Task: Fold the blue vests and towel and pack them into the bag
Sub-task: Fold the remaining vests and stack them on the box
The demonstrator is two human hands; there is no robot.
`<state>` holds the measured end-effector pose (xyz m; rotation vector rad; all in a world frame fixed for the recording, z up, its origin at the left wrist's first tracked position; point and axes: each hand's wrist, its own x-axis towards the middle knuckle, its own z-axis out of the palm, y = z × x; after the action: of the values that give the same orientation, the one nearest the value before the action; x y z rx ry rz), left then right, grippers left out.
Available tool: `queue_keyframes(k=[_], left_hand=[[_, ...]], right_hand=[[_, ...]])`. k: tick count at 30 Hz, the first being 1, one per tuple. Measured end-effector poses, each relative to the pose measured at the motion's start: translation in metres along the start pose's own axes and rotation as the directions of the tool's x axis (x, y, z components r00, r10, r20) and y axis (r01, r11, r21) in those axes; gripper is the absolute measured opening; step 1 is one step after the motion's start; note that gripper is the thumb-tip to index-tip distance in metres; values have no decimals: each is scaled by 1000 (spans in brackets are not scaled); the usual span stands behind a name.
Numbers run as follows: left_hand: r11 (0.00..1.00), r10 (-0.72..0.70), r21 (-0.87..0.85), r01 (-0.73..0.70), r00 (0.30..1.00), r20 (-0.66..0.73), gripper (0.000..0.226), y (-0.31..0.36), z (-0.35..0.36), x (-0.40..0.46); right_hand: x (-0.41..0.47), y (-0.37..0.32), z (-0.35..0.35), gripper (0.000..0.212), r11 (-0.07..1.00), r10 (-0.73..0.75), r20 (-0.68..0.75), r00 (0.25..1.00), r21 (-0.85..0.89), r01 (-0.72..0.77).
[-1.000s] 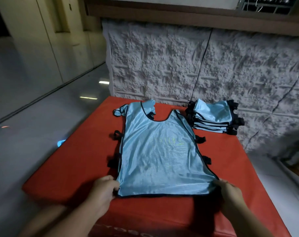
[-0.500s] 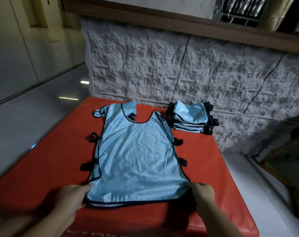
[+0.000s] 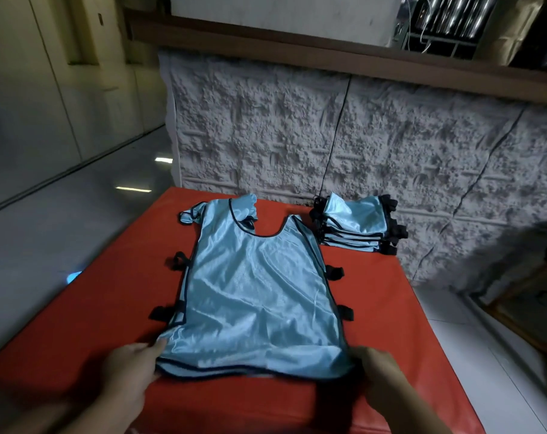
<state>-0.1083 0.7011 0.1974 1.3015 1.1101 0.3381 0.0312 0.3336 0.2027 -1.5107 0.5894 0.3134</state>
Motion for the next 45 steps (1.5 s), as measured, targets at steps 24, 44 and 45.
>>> queue_keyframes(k=[24,44,45], left_hand=[[998,7,50,-26,943,334,21,102,-51,-26],[167,506,548,-820,548,666,38,137,-100,-38],[152,476,533,-832,534,698,29,138,-103,-41]], right_hand=[[-68,-94,-14,20,976,-183,434,882,-27,216],[-108,-103,-47,47,25,-641,514,571,-729,684],[-110,-102,-50,46,55,-656,509,558,-705,707]])
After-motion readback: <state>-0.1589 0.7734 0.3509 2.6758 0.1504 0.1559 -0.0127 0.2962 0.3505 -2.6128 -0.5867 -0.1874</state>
